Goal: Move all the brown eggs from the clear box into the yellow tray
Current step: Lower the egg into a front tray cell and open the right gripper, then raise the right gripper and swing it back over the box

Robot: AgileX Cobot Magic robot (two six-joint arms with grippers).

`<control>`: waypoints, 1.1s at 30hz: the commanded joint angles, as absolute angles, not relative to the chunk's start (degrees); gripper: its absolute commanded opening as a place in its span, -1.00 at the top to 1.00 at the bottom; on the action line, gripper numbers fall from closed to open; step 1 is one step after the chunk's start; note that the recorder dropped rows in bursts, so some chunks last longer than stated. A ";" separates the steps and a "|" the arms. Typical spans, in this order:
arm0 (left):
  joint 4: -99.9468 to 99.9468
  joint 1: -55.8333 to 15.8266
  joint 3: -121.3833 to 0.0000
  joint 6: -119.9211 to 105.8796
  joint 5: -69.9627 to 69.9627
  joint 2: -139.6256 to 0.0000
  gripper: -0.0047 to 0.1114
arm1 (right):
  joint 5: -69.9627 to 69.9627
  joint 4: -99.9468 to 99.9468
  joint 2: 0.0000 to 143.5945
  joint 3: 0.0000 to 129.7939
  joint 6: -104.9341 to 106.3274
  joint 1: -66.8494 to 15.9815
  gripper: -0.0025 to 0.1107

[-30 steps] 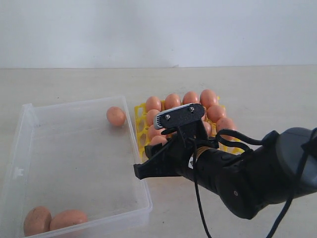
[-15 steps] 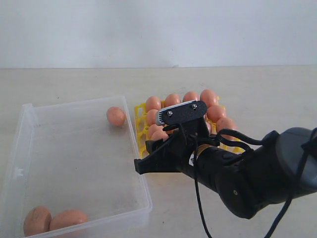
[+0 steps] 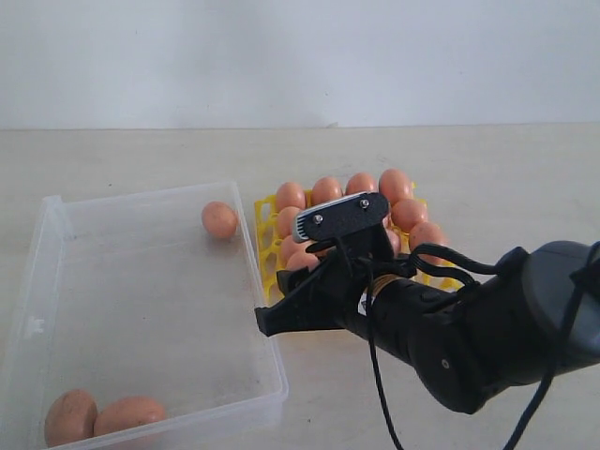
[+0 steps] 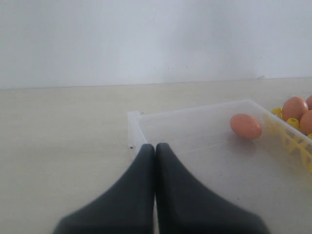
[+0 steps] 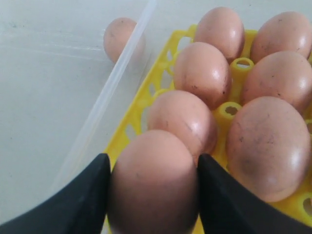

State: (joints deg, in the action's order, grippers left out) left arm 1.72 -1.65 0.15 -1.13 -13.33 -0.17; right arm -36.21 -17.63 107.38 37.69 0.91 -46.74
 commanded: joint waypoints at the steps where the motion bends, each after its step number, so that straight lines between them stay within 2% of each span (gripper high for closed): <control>1: 2.03 -1.88 0.00 -1.16 -13.26 0.00 0.99 | -34.83 -17.95 107.50 37.93 1.87 -46.84 -0.09; 14: 2.03 -1.88 0.00 -1.16 -13.26 0.00 0.99 | -36.14 -19.23 106.53 37.93 2.23 -46.84 -0.11; 27: 2.03 -1.88 0.00 -1.16 -13.26 0.00 0.99 | -37.27 -20.98 97.40 37.93 8.32 -46.84 -0.11; 30: 2.03 -1.88 0.00 -1.16 -13.26 0.00 0.99 | -36.44 -20.98 95.16 38.38 11.63 -47.25 -0.03; 33: 2.03 -1.88 0.00 -1.16 -13.26 0.00 0.99 | -29.09 -20.63 94.02 41.76 18.01 -48.58 0.11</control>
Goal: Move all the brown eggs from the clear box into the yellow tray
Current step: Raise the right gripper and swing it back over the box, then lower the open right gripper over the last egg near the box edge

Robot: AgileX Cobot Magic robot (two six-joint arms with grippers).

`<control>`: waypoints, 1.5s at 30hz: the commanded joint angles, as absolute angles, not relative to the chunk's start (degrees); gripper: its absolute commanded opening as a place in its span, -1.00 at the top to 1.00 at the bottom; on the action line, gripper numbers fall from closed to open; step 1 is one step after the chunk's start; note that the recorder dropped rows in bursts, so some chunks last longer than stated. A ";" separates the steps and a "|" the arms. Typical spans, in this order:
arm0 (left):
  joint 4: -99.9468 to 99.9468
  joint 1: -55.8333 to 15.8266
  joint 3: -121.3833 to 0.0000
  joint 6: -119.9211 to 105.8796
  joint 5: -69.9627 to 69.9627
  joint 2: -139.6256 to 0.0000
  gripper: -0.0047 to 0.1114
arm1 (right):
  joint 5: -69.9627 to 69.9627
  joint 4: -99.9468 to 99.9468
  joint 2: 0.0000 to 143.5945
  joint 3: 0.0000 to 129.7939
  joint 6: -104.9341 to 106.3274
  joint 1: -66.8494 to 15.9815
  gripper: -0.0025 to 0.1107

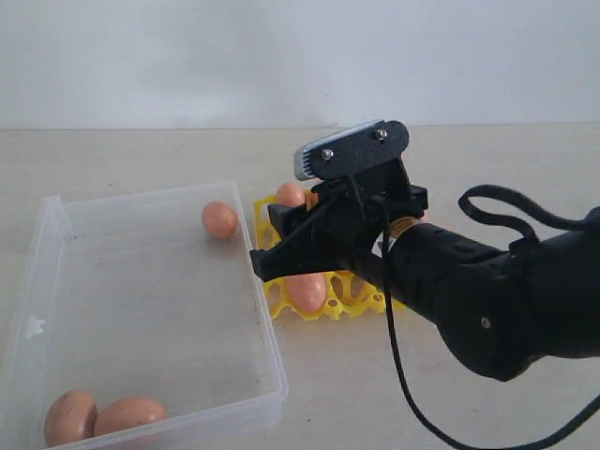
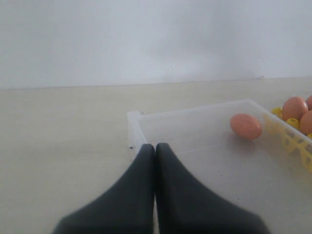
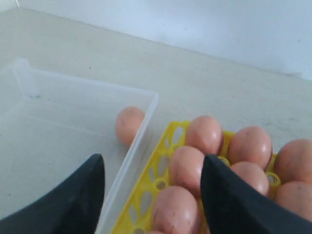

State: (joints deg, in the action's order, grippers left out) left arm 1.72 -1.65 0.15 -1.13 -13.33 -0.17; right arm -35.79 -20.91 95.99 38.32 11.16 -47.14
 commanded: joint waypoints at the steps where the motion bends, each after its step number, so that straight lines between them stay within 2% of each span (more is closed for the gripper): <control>1: 2.03 -1.88 0.00 -1.16 -13.26 0.00 0.99 | -26.44 -20.51 94.01 43.13 19.46 -48.82 0.12; 6: 2.03 -1.88 0.00 -1.16 -13.26 0.00 0.99 | -9.01 -20.24 94.45 54.14 28.41 -53.40 0.12; 11: 2.03 -1.88 0.00 -1.16 -13.26 0.00 0.99 | 14.92 -18.38 99.33 67.80 24.15 -56.48 0.12; 14: 2.03 -1.88 0.00 -1.16 -13.26 0.00 0.99 | 23.10 -13.24 103.21 74.90 19.91 -57.07 0.12; 21: 2.03 -1.88 0.00 -1.16 -13.26 0.00 0.99 | 27.02 6.65 112.18 88.30 11.09 -56.50 0.12; 30: 2.03 -1.88 0.00 -1.16 -13.26 0.00 0.99 | 42.04 28.97 126.59 104.96 -1.96 -56.40 0.12; 45: 2.03 -1.88 0.00 -1.16 -13.26 0.00 0.99 | 45.04 44.87 134.08 108.74 -13.65 -56.40 0.12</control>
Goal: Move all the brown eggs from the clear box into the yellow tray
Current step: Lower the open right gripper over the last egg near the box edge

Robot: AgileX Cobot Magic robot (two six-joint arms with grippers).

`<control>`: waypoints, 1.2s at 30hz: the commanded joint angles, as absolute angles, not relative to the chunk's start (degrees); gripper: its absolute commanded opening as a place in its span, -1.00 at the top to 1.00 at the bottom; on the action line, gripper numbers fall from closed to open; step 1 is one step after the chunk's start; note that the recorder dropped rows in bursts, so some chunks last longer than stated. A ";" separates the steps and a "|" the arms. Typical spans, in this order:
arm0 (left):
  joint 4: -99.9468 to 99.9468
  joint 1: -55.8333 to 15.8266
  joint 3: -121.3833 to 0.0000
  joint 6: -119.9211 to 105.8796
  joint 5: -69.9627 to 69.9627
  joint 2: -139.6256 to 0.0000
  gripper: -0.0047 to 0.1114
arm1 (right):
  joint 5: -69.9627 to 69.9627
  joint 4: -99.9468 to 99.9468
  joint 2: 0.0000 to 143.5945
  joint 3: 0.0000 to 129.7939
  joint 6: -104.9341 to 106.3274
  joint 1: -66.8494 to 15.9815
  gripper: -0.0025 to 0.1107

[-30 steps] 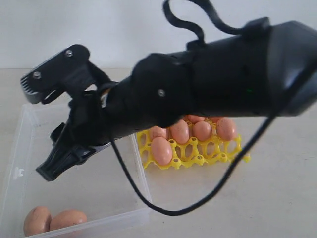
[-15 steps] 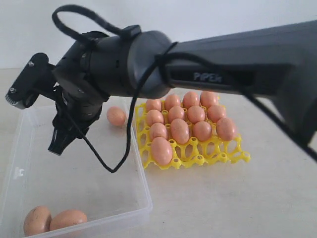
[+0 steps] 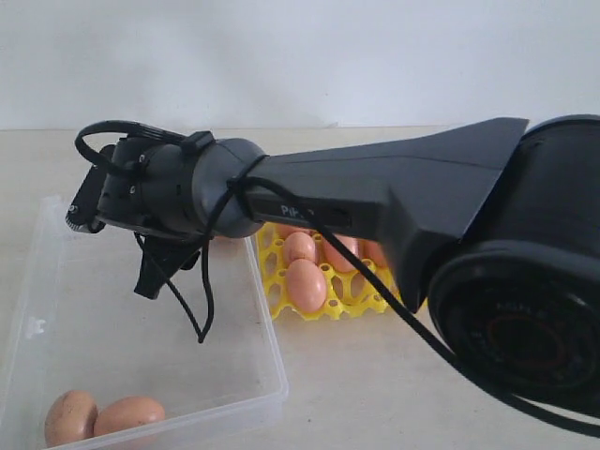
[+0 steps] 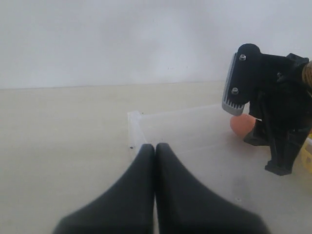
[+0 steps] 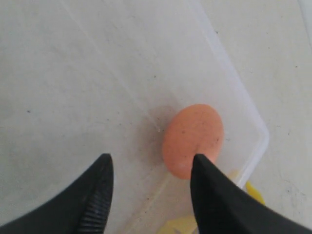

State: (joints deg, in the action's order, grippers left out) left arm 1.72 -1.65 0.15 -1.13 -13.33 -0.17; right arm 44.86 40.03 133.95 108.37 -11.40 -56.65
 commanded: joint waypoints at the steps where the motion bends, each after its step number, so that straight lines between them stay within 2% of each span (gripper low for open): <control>1: 2.03 -1.88 0.00 -1.16 -13.26 0.00 0.99 | 45.17 45.53 134.33 108.74 -13.65 -56.40 0.12; 36: 2.03 -1.88 0.00 -1.16 -13.26 0.00 0.99 | 38.48 48.46 136.68 108.74 -14.88 -51.66 0.12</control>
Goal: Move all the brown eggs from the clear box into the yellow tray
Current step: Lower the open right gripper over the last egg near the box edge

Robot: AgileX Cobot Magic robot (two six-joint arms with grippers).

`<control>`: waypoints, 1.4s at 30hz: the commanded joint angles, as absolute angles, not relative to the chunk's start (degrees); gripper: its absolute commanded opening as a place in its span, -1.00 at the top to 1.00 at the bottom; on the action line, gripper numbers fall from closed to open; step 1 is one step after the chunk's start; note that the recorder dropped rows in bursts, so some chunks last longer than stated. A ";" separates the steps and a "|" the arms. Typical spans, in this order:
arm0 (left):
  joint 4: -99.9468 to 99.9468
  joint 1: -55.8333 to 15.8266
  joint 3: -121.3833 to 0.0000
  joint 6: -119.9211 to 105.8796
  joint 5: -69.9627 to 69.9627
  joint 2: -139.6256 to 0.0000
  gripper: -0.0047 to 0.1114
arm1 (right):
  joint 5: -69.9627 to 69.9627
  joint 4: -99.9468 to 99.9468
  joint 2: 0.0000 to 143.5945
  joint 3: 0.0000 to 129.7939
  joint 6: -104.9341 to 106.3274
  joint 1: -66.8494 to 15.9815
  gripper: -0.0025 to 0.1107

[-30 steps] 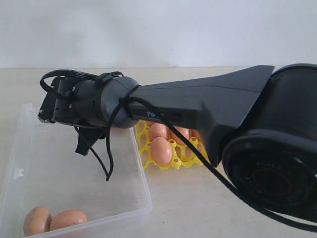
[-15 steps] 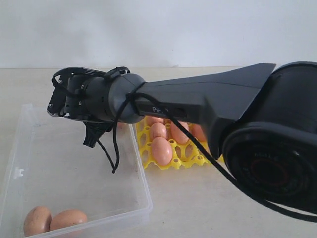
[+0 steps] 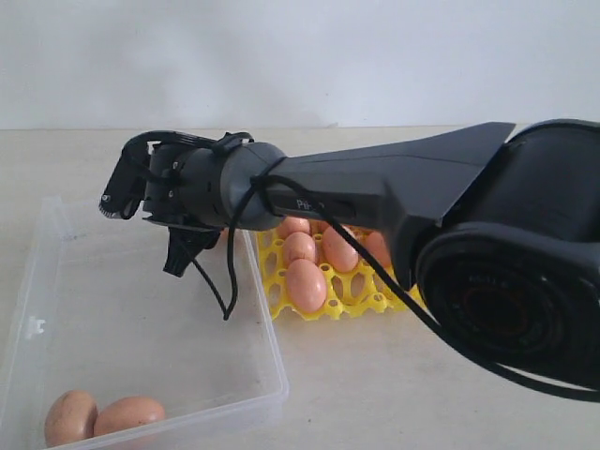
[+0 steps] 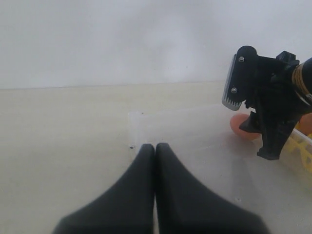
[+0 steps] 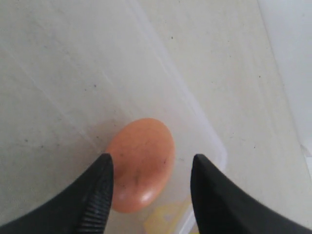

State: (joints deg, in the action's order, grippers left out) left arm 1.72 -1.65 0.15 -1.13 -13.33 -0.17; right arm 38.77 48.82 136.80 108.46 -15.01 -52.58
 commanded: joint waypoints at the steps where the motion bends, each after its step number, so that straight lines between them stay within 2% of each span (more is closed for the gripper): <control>1: 2.03 -1.88 0.00 -1.16 -13.26 0.00 0.99 | 37.97 48.46 136.68 108.74 -14.88 -51.52 0.12; 18: 2.03 -1.88 0.00 -1.16 -13.26 0.00 0.99 | 34.49 47.69 139.40 108.74 -14.88 -51.16 0.17; 21: 2.03 -1.88 0.00 -1.16 -13.26 0.00 0.99 | 34.50 47.57 138.86 108.74 -15.26 -51.16 0.54; 23: 2.03 -1.88 0.00 -1.16 -13.26 0.00 0.99 | 35.23 46.87 137.99 108.74 -16.30 -51.28 0.94; 32: 2.03 -1.88 0.00 -1.16 -13.26 0.00 0.99 | 40.71 41.74 130.33 108.61 -23.81 -52.69 0.96; 42: 2.03 -1.88 0.00 -1.16 -13.26 0.00 0.99 | 48.06 36.04 128.52 108.61 -20.47 -54.57 0.96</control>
State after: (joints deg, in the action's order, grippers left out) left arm 1.72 -1.65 0.15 -1.13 -13.33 -0.17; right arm 45.64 36.86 129.06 108.49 -22.36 -53.65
